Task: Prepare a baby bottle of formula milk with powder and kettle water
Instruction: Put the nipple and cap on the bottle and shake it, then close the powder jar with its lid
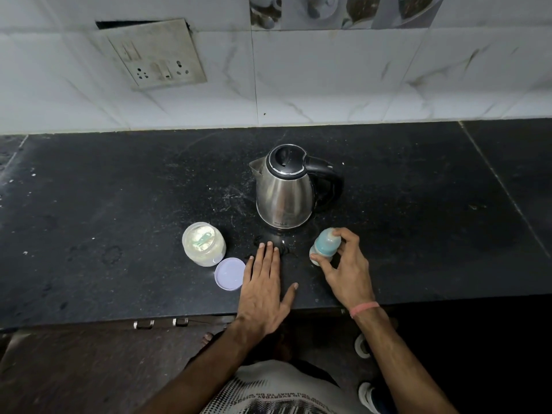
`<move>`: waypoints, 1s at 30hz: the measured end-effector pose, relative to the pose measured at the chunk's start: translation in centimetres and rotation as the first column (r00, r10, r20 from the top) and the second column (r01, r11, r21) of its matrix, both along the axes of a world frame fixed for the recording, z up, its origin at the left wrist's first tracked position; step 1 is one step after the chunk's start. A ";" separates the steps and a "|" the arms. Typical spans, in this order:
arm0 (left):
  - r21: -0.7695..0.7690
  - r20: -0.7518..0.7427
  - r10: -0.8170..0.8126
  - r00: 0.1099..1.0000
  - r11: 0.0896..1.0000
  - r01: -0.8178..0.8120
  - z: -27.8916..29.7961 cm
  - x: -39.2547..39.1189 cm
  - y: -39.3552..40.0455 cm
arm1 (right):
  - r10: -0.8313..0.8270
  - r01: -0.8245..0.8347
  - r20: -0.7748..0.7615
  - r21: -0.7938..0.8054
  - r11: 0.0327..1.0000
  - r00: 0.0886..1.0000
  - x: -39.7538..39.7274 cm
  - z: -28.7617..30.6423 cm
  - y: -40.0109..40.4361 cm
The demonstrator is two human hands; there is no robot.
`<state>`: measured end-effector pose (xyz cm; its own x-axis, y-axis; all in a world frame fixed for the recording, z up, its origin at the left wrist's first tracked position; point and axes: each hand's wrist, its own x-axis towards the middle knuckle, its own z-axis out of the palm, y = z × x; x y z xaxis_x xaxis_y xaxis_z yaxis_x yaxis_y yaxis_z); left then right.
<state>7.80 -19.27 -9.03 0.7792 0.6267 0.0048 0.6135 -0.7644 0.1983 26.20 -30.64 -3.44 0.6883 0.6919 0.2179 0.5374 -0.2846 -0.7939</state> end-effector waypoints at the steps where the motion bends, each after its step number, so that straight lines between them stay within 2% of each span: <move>1: -0.008 0.012 0.010 1.000 1.000 -0.010 0.2 0.0 0.1 | 0.005 -0.005 0.018 0.007 1.000 1.000 0.0 -0.1 0.0; 8: -0.079 0.189 0.119 0.975 0.991 -0.106 2.1 -0.7 0.7 | 0.012 -0.018 0.141 0.045 0.999 0.990 -0.1 0.4 0.0; 11: -0.135 0.246 0.224 0.943 0.971 -0.195 2.7 -1.6 0.6 | -0.030 -0.005 0.289 0.118 0.993 0.957 -0.5 1.5 0.3; 13: -0.171 0.298 0.367 0.881 0.929 -0.329 2.8 -2.4 0.3 | -0.047 -0.034 0.387 0.201 0.979 0.921 -1.1 2.4 0.9; 16: -0.235 0.297 0.575 0.762 0.818 -0.525 2.5 -3.6 -0.1 | -0.006 -0.126 0.431 0.277 0.953 0.902 -2.6 3.3 2.1; 19: -0.271 0.238 0.691 0.683 0.722 -0.636 2.0 -4.6 0.2 | 0.091 -0.200 0.377 0.261 0.945 0.922 -4.2 3.4 3.6; 23: -0.316 0.179 0.766 0.618 0.639 -0.701 1.7 -5.2 0.8 | 0.346 -0.357 0.166 0.039 0.933 0.923 -6.1 2.6 5.1; 26: -0.327 0.152 0.769 0.622 0.632 -0.702 1.4 -5.7 1.4 | 0.458 -0.451 0.050 -0.104 0.886 0.888 -7.1 1.5 5.8; 30: -0.362 0.155 0.754 0.638 0.645 -0.673 1.5 -6.2 1.9 | 0.490 -0.494 -0.073 -0.193 0.848 0.869 -7.6 0.4 6.4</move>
